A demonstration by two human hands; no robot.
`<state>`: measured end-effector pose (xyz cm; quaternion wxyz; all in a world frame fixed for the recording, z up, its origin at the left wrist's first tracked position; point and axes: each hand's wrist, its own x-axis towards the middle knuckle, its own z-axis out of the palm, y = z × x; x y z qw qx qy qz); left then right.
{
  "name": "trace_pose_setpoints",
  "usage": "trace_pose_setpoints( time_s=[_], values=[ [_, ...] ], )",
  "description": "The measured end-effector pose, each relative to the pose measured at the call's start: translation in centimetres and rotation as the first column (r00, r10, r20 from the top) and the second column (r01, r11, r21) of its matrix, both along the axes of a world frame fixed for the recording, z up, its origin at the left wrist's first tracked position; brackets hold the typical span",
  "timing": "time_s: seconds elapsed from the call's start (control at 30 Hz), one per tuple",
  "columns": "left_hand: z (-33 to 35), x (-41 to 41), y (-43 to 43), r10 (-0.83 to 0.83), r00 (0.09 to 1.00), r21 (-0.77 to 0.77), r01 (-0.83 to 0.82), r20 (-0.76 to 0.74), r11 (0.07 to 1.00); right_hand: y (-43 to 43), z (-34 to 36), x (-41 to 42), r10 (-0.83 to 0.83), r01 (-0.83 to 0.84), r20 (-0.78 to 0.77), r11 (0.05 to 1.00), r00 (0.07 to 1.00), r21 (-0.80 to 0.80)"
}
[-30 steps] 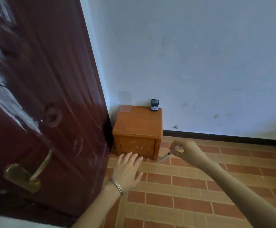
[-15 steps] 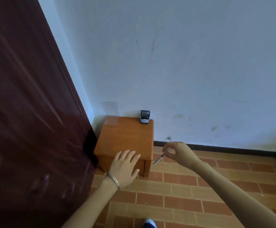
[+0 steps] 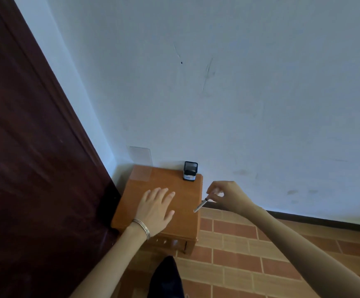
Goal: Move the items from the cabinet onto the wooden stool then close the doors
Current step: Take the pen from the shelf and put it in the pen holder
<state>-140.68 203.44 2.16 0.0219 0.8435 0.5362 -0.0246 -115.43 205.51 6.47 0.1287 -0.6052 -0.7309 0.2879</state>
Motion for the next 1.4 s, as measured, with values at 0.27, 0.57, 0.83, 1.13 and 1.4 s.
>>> trace_pose_setpoints(
  time_s=[0.27, 0.57, 0.83, 1.13, 1.4],
  values=[
    [-0.9, 0.3, 12.1, -0.056, 0.998, -0.024, 0.056, -0.001, 0.998, 10.9, -0.3, -0.3, -0.076, 0.074, -0.025, 0.996, 0.997, -0.053],
    [-6.5, 0.9, 21.5, -0.039, 0.999, -0.109, 0.037, -0.017, 0.993, 22.6, -6.7, -0.4, -0.185, 0.184, 0.008, 0.974, 0.983, -0.129],
    [-13.1, 2.3, 26.4, 0.066, 0.995, -0.214, -0.082, -0.08, 0.973, 30.5, -16.0, 0.4, -0.276, 0.275, 0.034, 0.92, 0.96, -0.279],
    [-17.6, 5.2, 27.0, 0.145, 0.988, -0.292, -0.155, -0.057, 0.944, 32.9, -24.9, 0.1, -0.333, 0.33, 0.069, 0.845, 0.941, -0.421],
    [-18.5, 5.7, 27.0, 0.162, 0.981, -0.306, -0.187, -0.106, 0.934, 32.1, -25.9, 0.5, -0.372, 0.353, 0.05, 0.818, 0.927, -0.454]
  ],
)
